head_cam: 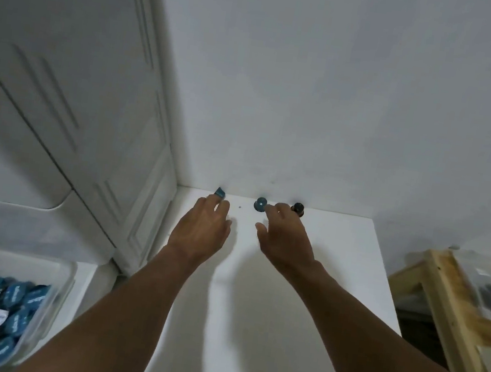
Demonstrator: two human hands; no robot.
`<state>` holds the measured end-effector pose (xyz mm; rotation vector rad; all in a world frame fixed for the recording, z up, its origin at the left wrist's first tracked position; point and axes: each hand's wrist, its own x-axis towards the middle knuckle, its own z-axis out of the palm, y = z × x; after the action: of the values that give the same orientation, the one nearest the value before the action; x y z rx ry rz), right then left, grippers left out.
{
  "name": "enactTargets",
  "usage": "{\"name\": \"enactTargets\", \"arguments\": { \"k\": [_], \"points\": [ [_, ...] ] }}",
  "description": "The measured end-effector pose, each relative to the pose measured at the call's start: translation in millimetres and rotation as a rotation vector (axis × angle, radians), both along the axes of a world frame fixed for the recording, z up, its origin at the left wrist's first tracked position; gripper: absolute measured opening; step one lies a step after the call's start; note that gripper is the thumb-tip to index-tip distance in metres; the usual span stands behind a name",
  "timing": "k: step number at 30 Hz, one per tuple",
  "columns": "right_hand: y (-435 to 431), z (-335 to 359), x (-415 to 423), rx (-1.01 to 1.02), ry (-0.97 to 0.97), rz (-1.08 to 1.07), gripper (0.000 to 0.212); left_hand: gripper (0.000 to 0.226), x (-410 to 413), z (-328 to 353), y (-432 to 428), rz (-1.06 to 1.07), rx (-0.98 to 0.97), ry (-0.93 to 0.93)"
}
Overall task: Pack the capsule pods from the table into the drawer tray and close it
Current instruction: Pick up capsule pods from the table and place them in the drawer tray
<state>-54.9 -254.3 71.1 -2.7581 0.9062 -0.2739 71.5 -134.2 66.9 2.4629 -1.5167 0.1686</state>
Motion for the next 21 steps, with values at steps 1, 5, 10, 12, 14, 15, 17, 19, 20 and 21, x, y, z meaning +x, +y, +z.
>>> {"name": "enactTargets", "arguments": {
  "k": [1, 5, 10, 12, 14, 15, 17, 19, 20, 21],
  "points": [
    [-5, -5, 6, 0.02, 0.019, 0.004, 0.033, 0.04, 7, -7, -7, -0.005, 0.011, 0.018],
    [-23, -28, 28, -0.023, 0.046, 0.03, 0.041, 0.037, 30, -36, -29, -0.01, 0.035, 0.092],
    [-48, -60, 53, 0.034, 0.073, 0.034, 0.034, 0.027, 55, -64, -59, -0.02, 0.054, 0.137],
    [-58, -74, 63, 0.052, 0.063, 0.03, 0.031, 0.026, 63, -72, -70, -0.022, 0.055, 0.143],
    [-68, -88, 73, 0.017, 0.1, 0.051, 0.03, 0.027, 71, -80, -78, -0.001, 0.056, 0.154],
    [-73, -96, 78, 0.003, 0.116, 0.062, 0.031, 0.028, 76, -86, -82, 0.006, 0.048, 0.165],
    [-81, -109, 86, -0.009, 0.132, 0.061, 0.031, 0.03, 82, -95, -89, 0.031, 0.045, 0.198],
    [-85, -117, 93, -0.046, 0.142, 0.035, 0.027, 0.032, 86, -100, -93, 0.067, 0.062, 0.245],
    [-87, -121, 96, -0.048, 0.124, 0.014, 0.024, 0.032, 88, -103, -96, 0.081, 0.075, 0.28],
    [-87, -123, 98, -0.036, 0.13, 0.002, 0.021, 0.032, 90, -106, -97, 0.093, 0.085, 0.321]
  ]
}}
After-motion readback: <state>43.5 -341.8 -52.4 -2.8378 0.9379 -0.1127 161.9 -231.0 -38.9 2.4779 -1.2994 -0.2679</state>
